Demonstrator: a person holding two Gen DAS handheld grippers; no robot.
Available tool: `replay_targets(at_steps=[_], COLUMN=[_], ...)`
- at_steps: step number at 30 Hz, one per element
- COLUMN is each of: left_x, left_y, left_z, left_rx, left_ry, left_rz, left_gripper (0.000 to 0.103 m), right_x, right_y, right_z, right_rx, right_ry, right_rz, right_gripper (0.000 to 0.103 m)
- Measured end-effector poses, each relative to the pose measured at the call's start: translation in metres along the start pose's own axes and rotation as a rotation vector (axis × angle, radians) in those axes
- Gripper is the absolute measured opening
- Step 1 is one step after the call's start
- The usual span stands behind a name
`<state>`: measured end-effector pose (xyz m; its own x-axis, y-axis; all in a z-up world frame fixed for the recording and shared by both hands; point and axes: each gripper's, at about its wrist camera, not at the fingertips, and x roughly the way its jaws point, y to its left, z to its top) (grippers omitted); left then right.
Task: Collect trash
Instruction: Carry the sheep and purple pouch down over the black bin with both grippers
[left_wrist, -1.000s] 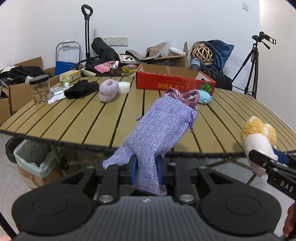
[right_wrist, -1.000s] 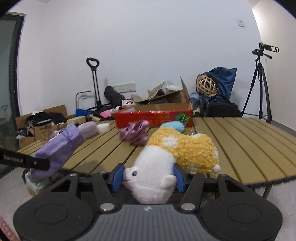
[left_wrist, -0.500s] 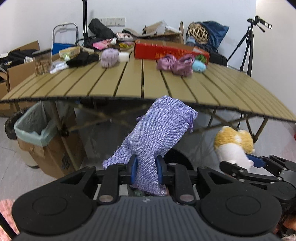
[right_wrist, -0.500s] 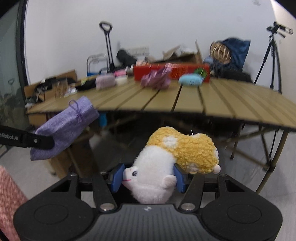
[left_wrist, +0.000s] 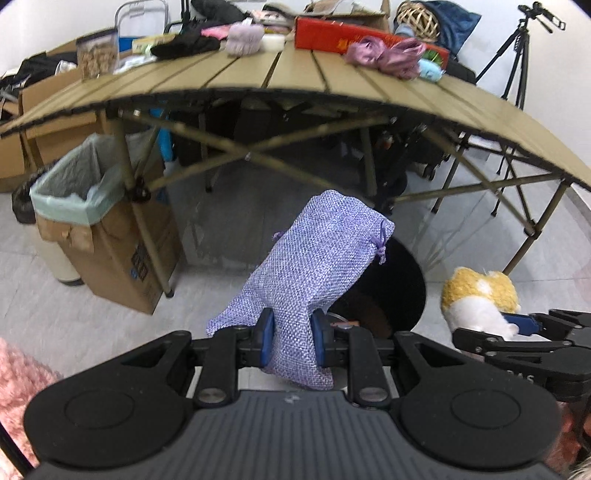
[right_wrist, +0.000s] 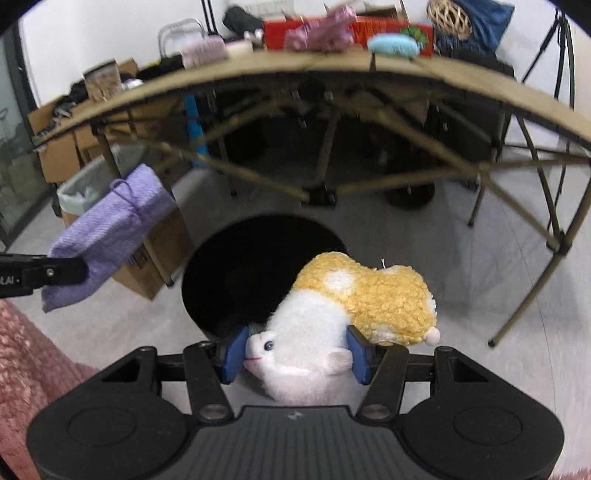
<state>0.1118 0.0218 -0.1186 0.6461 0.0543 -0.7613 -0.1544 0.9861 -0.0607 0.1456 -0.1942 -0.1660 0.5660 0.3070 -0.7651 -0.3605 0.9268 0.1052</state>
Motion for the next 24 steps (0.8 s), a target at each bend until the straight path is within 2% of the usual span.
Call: replay_targets(at_steps=[4,11,24], left_x=[0.015,0.031,0.044], left_y=[0.009,0.018,0.025], left_z=[-0.005,-0.006,-0.003], left_rx=[-0.013,-0.029,-0.05], left_ry=[0.03,0.054,0.077], left_rz=[0.014,0.034,0.057], left_gripper=[0.022,0.022,0.022], right_x=[0.011,0.02,0.045], right_y=[0.0,0.007,0.024], right_z=[-0.006,-0.005,0.024], right_rx=[0.022,-0.005,-0.045], right_ry=[0.054,0.078,0.051], right_rz=[-0.014,-0.023,0.028], right_gripper=[0.055,0.055,0.055])
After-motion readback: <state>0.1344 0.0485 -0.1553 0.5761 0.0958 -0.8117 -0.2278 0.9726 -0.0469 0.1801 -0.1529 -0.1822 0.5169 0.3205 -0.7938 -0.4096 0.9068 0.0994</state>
